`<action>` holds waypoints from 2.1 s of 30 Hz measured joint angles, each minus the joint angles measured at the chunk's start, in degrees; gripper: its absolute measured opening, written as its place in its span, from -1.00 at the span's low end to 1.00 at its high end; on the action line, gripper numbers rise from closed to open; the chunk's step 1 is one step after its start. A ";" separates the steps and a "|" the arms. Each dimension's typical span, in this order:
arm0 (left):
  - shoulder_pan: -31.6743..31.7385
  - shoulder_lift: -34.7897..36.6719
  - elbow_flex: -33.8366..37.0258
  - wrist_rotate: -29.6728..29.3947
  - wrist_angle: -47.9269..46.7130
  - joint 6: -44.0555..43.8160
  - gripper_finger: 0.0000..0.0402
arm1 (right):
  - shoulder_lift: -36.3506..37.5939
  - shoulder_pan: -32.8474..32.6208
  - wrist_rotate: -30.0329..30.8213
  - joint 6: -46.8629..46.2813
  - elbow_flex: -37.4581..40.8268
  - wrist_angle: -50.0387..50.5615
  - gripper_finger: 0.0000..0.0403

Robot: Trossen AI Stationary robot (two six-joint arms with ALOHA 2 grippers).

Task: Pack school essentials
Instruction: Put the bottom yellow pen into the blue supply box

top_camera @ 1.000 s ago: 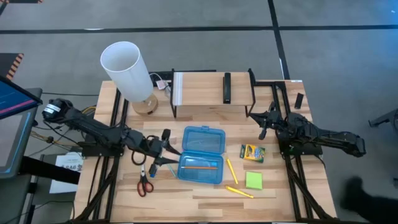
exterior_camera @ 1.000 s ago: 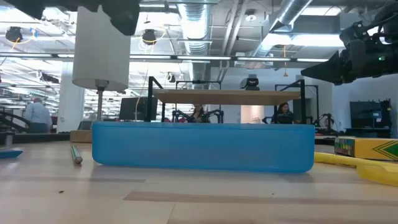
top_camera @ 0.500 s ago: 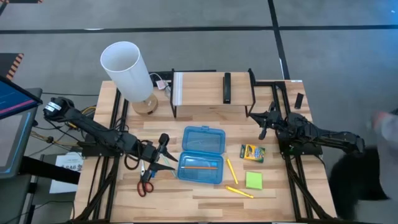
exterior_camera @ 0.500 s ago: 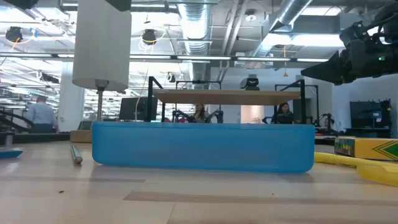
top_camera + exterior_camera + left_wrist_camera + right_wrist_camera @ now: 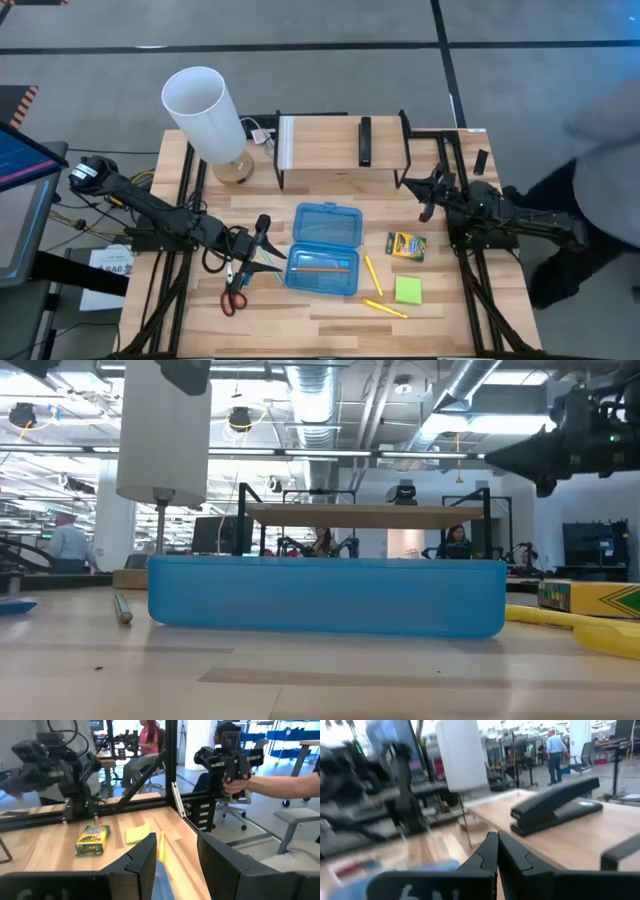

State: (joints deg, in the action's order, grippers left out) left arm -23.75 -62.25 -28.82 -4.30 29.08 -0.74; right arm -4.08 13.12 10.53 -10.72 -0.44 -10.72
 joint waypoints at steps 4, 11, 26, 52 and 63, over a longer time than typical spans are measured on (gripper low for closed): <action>-0.67 2.86 0.09 -3.75 -5.57 -0.84 -0.35 | -0.13 -1.12 -2.94 -0.45 -2.03 0.25 -0.86; -2.19 10.71 9.11 -8.81 0.50 -1.91 -0.35 | -4.46 -9.43 -3.15 -1.01 -6.19 1.74 -0.84; -2.18 24.45 18.88 -12.58 1.25 -5.96 -0.35 | -36.37 -24.32 6.54 -2.28 -24.33 7.89 -0.84; -2.20 24.43 18.86 -12.63 0.32 -7.01 -0.35 | -73.53 -39.97 -3.55 -32.62 -39.35 28.62 -0.35; -2.19 24.43 18.86 -12.63 0.27 -7.13 -0.35 | -86.57 -47.51 -3.79 -33.30 -52.07 29.66 -0.13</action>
State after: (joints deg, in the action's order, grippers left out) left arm -25.94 -37.82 -9.96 -16.93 29.34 -7.87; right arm -90.64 -34.39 6.74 -44.02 -52.51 18.94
